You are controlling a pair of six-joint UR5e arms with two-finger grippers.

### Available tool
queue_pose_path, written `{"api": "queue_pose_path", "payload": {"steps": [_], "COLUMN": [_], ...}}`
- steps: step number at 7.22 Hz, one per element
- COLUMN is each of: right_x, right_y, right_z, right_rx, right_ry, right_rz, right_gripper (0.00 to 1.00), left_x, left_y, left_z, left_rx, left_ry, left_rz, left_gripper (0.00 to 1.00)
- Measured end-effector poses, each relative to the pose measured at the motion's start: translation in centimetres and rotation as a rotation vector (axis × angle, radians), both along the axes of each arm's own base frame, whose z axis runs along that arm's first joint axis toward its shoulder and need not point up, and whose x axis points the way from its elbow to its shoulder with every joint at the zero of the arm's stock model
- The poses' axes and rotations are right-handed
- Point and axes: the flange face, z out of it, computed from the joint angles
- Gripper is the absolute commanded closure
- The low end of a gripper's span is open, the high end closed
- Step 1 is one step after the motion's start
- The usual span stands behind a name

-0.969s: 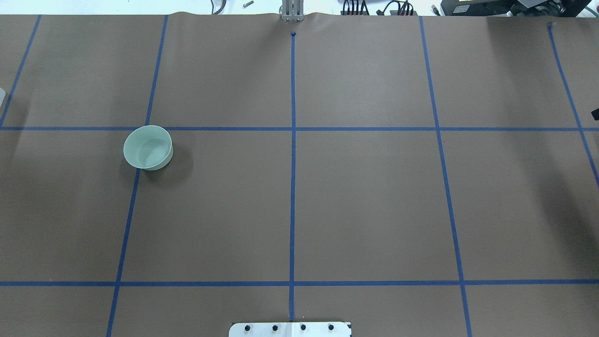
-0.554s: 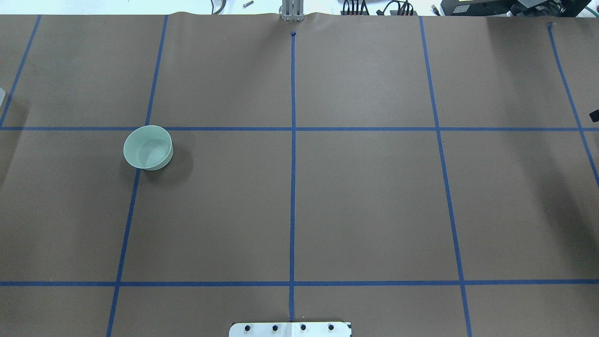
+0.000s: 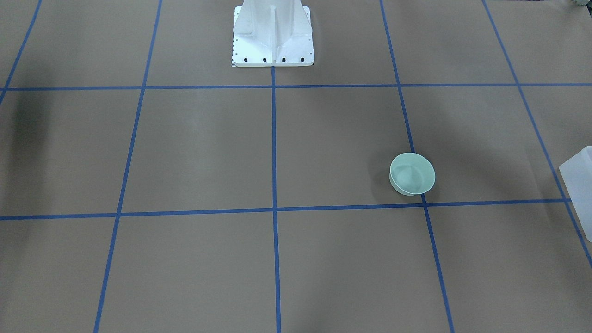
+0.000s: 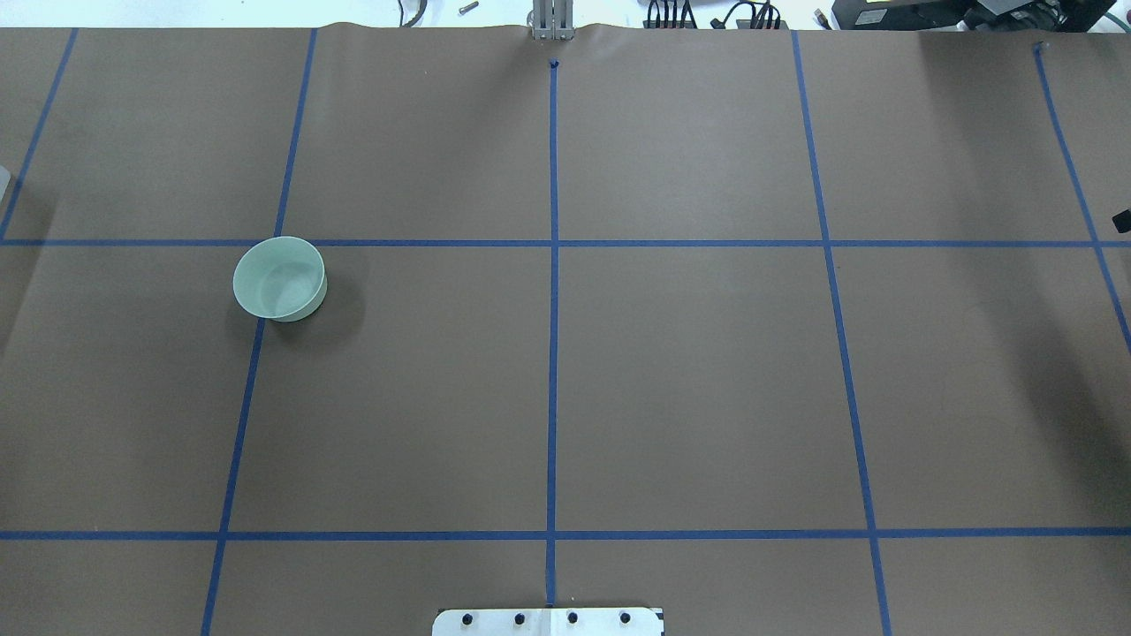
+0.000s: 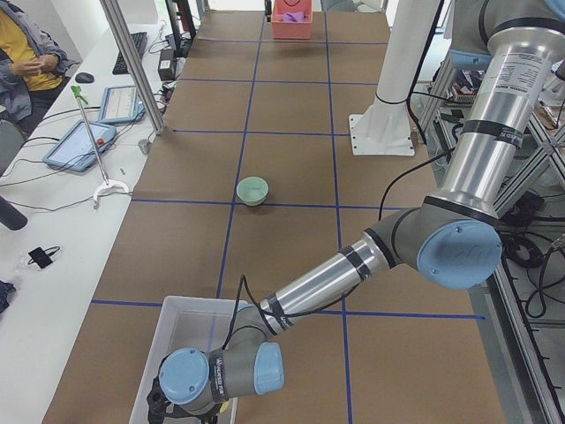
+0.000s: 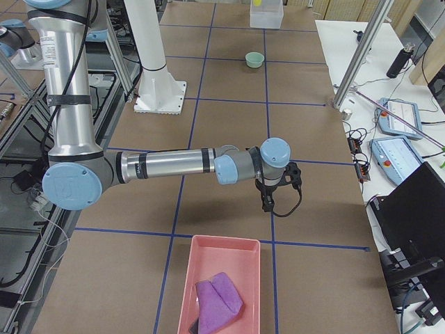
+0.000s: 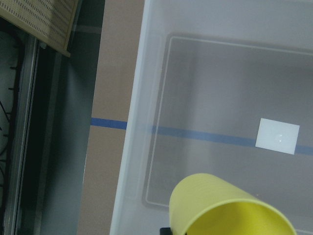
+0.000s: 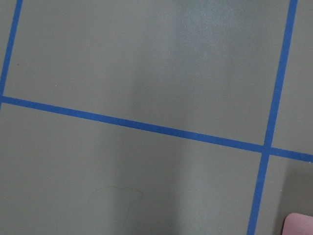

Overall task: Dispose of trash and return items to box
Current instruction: 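Withdraw the left gripper from the clear box back over the table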

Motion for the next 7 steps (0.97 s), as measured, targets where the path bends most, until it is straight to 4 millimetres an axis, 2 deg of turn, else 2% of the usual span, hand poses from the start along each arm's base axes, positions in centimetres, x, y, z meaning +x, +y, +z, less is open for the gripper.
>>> {"api": "queue_pose_path", "payload": {"steps": [1,2,3,4,5,6,7], "right_x": [0.0,0.0,0.0,-0.1,-0.1,-0.1,-0.1], "right_y": [0.0,0.0,0.0,0.0,0.0,0.0,0.0], "right_z": [0.2,0.4,0.5,0.7,0.8,0.8,0.8], "right_rx": [-0.004,-0.008,-0.011,-0.013,-0.015,-0.015,-0.013], "right_ry": [0.0,0.0,-0.001,-0.001,-0.001,-0.001,-0.002], "right_rz": [0.0,0.0,-0.001,-0.001,-0.002,-0.002,-0.002], "right_gripper": [0.0,0.0,0.0,0.0,0.0,0.0,0.0], "left_x": [0.9,1.6,2.3,3.1,3.8,4.4,4.4], "left_y": [-0.7,-1.1,-1.3,-1.2,-1.4,-2.1,-3.8], "left_z": [-0.3,-0.5,-0.2,0.2,0.4,-0.4,-3.0], "left_rx": [-0.003,-0.002,-0.001,0.003,0.012,0.031,0.058], "left_ry": [-0.003,-0.006,-0.009,-0.015,-0.022,-0.027,-0.029], "left_rz": [-0.005,-0.005,-0.003,0.002,0.011,0.019,0.018], "left_gripper": [1.0,0.72,0.49,0.46,0.38,0.38,0.38]}}
